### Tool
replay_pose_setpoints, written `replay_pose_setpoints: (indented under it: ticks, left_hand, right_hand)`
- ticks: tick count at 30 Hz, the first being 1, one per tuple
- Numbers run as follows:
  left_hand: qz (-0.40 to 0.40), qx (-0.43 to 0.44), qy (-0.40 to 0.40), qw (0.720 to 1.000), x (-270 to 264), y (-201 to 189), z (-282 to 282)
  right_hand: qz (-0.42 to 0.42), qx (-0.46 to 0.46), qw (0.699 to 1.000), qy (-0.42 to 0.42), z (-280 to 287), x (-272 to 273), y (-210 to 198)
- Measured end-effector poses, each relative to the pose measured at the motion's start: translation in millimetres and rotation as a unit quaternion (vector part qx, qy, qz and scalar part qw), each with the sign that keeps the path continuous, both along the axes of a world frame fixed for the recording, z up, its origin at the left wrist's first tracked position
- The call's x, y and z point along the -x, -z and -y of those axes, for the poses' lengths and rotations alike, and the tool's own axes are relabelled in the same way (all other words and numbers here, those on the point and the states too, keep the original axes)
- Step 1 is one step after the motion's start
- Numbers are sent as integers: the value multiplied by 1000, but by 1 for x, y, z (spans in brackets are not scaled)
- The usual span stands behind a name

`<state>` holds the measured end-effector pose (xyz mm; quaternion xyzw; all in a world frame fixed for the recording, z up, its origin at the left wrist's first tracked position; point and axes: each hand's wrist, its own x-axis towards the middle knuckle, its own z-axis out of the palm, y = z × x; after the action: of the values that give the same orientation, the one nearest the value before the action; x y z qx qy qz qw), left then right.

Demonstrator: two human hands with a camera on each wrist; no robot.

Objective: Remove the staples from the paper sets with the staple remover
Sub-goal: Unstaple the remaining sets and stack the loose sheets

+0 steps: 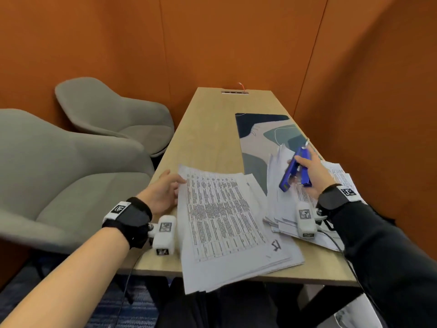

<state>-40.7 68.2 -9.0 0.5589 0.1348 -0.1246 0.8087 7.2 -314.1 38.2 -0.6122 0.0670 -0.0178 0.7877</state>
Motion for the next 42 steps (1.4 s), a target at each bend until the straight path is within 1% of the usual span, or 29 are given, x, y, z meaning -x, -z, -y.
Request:
replay_pose_setpoints:
  ticks: [1,2,3,4,5,6,7,8,9,10,11,12,14,15,17,19,22,24,26,30,33,37,40,41,42]
  left_hand:
    - [-1,37,8,999,2,-3,1]
    - [2,52,21,998,5,-6,5]
    - [-2,53,22,998,6,-9,11]
    - [1,43,22,999,7,-14,19]
    - [-5,24,13,1000,5,-16,24]
    - [-11,8,9,1000,2,-16,26]
    - [-14,-6,10,1000,0,-16,29]
    - [-12,-15,10,1000,-2,-16,31]
    - [-6,-20,3,1000,-2,-17,31]
    - [-2,-14,-15,1000,0,-17,31]
    - [-1,-4,-36,999,1,-16,28]
    - [0,15,-41,999,3,-15,24]
    - [-28,82,-6,996,9,-13,16]
    - [-46,98,20,994,13,-14,14]
    - [-66,75,59,993,17,-13,15]
    - [-72,31,75,994,18,-15,22]
    - [-86,-36,51,994,16,-15,30]
    - [-77,-67,26,994,13,-13,31]
    - [-67,-83,10,994,10,-11,34]
    - [-51,-121,-5,991,7,-10,39]
    - [-58,-142,-10,988,6,-12,41]
    - [-76,-166,-5,983,3,-14,42]
    - [-69,-193,-4,979,3,-15,43]
    - [-61,-195,-9,979,3,-14,44]
    - [-54,-196,-12,979,4,-14,44]
  right_hand:
    - [17,41,998,-45,-13,5,-10]
    - [24,77,992,-101,-30,13,-19]
    - [23,128,979,-158,-48,22,-27]
    - [24,199,956,-216,-67,30,-33]
    - [25,289,918,-269,-86,35,-35]
    - [23,375,872,-315,-104,38,-33]
    - [21,451,822,-348,-118,40,-29]
    - [19,507,779,-368,-128,42,-24]
    - [15,543,751,-375,-136,45,-21]
    - [13,562,736,-377,-140,44,-17]
    - [14,572,728,-377,-143,45,-17]
    - [15,575,724,-381,-144,45,-15]
    - [18,576,714,-397,-144,43,-13]
    - [16,581,707,-404,-145,43,-13]
    - [14,586,695,-417,-147,44,-13]
    - [11,590,686,-425,-149,43,-13]
    - [4,600,668,-441,-150,44,-15]
    - [-1,605,664,-440,-150,46,-15]
    - [10,619,659,-427,-152,49,-14]
    - [29,656,630,-415,-161,51,-9]
    - [37,673,617,-407,-170,49,-5]
    - [64,690,610,-385,-181,48,4]
    - [92,689,613,-376,-188,41,5]
    - [88,678,624,-379,-189,38,2]
    - [73,649,649,-391,-187,34,0]
